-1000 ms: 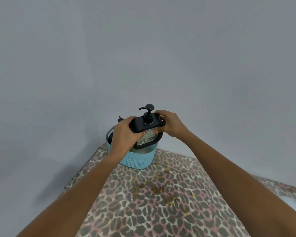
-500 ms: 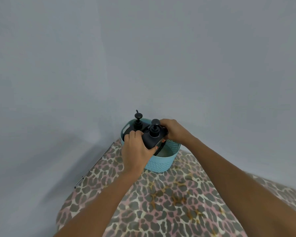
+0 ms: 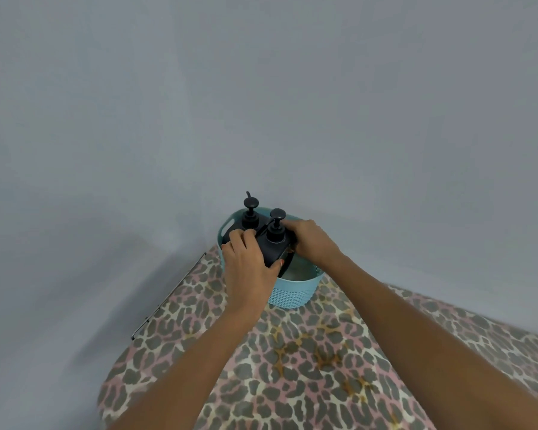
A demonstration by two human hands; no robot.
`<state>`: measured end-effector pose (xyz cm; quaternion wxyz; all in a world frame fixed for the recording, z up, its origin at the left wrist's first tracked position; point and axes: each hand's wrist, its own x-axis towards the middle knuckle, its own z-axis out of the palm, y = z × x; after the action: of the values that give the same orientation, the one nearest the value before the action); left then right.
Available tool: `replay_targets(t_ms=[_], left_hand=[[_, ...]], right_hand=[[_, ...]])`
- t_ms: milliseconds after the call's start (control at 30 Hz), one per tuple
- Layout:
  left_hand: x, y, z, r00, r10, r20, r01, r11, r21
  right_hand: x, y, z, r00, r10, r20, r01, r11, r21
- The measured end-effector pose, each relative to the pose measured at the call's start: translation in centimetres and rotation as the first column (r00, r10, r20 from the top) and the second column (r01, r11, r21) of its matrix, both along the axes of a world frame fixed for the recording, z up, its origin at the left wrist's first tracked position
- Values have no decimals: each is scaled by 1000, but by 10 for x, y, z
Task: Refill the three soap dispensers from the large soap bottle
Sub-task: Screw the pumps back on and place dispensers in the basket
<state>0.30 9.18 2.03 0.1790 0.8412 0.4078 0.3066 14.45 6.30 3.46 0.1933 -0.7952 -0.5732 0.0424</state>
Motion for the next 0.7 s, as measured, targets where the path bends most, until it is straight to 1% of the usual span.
replay_targets(t_ms=[100, 233, 300, 433, 567, 700], left_hand=[[-3, -1, 3, 999, -30, -19, 30, 999, -45], [-9, -7, 9, 993, -114, -39, 111, 990, -83], [-11, -13, 13, 988, -151, -23, 148, 983, -107], [-11, -34, 19, 966, -246, 74, 255, 956, -145], [-11, -68, 23, 908, -399, 130, 419, 884, -207], [-6, -110, 21, 855, -497, 147, 518, 820, -242]], right_hand=[[-3, -4, -5, 995, -95, 32, 96, 995, -34], [-6, -24, 4, 989, -133, 58, 138, 987, -78], [-9, -41, 9, 986, -153, 68, 156, 987, -48], [-19, -81, 15, 982, -183, 43, 181, 982, 54], [-32, -126, 16, 970, -245, 5, 242, 961, 136], [-40, -179, 9, 943, -329, -55, 333, 924, 188]])
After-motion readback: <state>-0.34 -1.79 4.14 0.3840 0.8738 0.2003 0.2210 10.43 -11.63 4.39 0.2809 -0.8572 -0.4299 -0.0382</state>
